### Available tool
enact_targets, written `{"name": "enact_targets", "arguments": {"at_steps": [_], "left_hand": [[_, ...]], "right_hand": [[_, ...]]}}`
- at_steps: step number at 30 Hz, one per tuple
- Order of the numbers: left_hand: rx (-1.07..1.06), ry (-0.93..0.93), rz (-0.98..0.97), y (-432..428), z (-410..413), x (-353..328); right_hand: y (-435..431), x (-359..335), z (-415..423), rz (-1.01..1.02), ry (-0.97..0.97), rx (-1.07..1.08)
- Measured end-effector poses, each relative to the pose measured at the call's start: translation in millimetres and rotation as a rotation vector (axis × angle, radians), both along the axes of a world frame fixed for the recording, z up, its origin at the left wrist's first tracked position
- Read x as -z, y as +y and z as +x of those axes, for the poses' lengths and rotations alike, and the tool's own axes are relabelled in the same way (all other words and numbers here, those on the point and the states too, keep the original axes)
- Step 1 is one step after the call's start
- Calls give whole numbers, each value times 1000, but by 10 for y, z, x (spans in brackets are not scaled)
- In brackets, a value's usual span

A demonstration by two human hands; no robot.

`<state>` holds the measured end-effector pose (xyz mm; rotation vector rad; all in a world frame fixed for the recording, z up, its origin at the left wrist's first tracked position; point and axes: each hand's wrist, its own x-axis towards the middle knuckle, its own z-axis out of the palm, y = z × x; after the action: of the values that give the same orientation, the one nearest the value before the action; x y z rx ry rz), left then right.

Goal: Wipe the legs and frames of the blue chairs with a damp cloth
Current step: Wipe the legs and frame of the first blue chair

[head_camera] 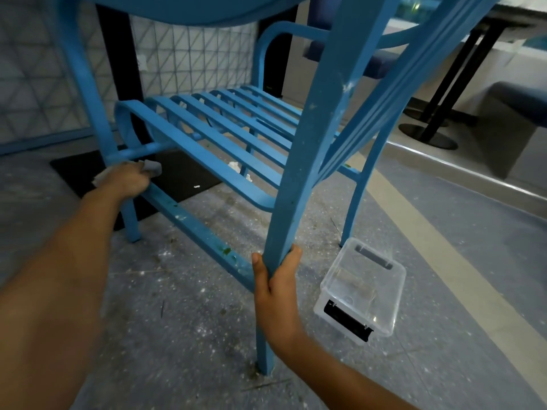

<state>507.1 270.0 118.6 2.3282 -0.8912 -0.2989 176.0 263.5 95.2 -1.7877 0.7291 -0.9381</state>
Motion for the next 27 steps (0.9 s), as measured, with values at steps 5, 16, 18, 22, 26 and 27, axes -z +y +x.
{"name": "enact_targets", "arguments": {"at_steps": [5,16,18,22,26,27], "left_hand": [[3,107,-62,79,-231,14],[6,62,-134,163,-585,20],[24,63,-108,195,-637,-14],[58,52,-71,254,-734,5],[-45,76,-46,229,-829,-113],[-57,73,-48,229,-828,-123]], "right_hand": [[-11,-18,-6,-13,1,0],[-18,-38,-4,5,3,-16],[-21,-19,-6,-9,-6,-8],[-39,15,-2,-59,-18,8],[-40,25,-2,-57,-31,2],[-40,28,-5,-53,-33,-3]]}}
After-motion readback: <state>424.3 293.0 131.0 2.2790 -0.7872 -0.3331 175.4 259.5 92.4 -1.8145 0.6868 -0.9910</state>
